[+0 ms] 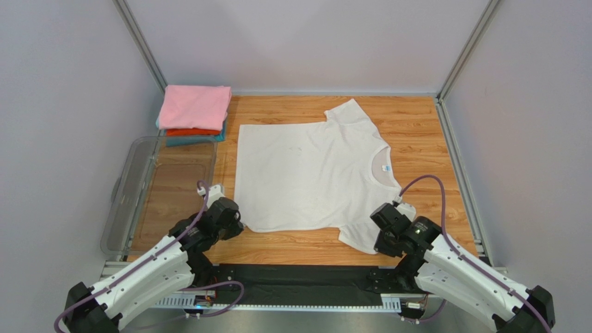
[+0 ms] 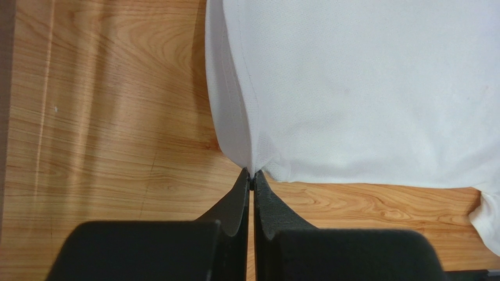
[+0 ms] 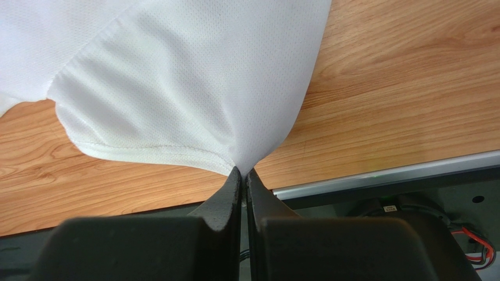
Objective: Fold and stack the t-shirts
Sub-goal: Fold the tshirt
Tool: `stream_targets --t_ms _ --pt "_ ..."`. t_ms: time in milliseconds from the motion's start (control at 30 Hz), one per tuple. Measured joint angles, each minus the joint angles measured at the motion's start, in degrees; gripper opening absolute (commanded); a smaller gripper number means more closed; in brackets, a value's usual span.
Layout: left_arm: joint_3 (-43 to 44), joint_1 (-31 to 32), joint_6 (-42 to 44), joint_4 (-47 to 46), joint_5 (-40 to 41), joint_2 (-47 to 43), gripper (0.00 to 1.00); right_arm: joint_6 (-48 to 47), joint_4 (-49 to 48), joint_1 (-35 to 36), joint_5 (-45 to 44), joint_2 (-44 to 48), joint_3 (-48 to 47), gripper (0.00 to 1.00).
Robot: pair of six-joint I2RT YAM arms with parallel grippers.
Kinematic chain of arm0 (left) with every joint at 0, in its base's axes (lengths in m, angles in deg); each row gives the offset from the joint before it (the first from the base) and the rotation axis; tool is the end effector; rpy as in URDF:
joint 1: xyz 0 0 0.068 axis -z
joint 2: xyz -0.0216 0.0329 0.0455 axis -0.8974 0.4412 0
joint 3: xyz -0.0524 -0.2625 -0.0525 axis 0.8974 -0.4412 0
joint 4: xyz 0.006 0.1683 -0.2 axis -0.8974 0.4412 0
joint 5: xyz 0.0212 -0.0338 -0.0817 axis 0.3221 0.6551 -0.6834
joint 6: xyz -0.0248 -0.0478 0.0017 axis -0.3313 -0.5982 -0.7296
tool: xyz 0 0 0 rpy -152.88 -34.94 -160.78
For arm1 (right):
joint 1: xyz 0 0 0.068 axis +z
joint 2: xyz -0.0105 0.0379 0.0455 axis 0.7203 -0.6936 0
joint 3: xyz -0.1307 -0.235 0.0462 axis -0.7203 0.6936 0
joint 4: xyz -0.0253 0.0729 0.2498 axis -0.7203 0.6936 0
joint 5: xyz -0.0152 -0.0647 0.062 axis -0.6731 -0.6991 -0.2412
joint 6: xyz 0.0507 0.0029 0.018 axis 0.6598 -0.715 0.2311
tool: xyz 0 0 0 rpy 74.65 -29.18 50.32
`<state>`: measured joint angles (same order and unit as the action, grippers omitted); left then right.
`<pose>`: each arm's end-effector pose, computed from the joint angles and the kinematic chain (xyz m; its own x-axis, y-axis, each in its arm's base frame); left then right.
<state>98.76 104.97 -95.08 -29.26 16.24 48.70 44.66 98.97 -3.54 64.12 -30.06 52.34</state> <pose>0.1018 -0.0743 0.1757 -0.7257 -0.4578 -0.5137 -0.2817 0.8788 -0.3852 0.0745 0.0581 0.1760 -0.9008 0.3270 -0.2857 0.3150 0.9450 0.0884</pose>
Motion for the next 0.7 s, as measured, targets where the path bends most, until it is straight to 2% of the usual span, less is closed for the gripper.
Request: stream_targets --t_ms 300,700 --pt "0.0 0.0 0.8 1.0 -2.5 -4.4 0.00 0.1 4.3 0.0 0.2 5.1 -3.1 0.00" --pt "0.8 0.0 1.1 7.4 -5.7 -13.7 0.00 0.2 11.9 0.0 0.2 11.0 -9.9 0.00"
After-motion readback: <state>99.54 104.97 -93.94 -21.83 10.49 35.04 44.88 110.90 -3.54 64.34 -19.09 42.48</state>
